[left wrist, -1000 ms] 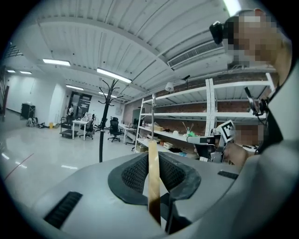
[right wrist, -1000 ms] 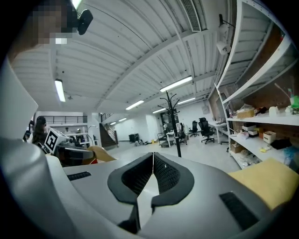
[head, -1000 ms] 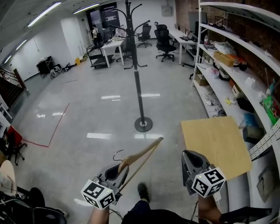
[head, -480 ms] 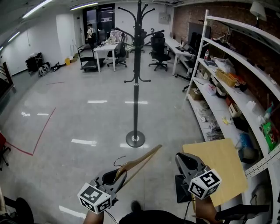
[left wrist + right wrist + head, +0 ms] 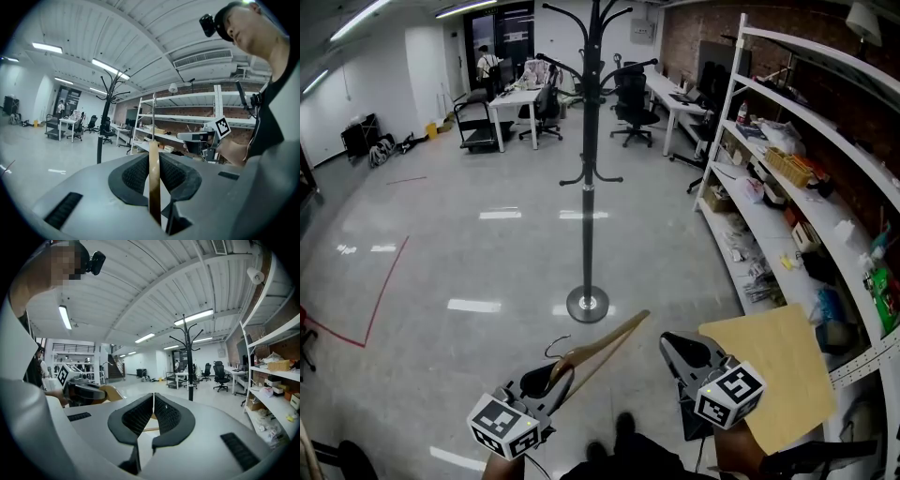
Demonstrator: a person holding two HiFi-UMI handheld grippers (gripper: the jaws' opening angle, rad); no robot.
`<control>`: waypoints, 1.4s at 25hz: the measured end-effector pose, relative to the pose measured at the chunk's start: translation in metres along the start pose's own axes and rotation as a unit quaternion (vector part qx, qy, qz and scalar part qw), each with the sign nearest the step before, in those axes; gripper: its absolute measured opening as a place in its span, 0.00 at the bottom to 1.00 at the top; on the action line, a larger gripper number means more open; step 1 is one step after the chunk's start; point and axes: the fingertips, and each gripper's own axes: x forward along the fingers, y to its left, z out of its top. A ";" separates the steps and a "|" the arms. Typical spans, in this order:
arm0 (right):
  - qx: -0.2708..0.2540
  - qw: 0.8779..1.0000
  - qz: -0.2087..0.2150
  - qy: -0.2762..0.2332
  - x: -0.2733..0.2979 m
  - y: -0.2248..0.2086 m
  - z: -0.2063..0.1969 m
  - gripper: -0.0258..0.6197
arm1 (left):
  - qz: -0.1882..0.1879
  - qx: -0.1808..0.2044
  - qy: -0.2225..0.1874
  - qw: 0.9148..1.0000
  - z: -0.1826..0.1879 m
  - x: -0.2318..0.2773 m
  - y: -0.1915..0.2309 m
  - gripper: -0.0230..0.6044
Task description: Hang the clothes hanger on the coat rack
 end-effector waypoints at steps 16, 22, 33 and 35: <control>-0.008 0.998 0.012 -0.054 0.171 -0.194 0.069 0.05 | 0.027 0.054 -0.010 0.998 0.103 0.204 0.149 0.12; -0.015 0.996 0.030 -0.077 0.230 -0.231 0.093 0.05 | 0.002 0.066 -0.014 0.998 0.150 0.260 0.206 0.12; -0.045 0.988 -0.071 -0.133 0.304 -0.312 0.168 0.05 | -0.109 0.110 -0.047 0.987 0.250 0.344 0.304 0.12; -0.035 0.985 -0.096 -0.141 0.314 -0.323 0.171 0.05 | -0.120 0.113 -0.045 0.985 0.259 0.353 0.323 0.12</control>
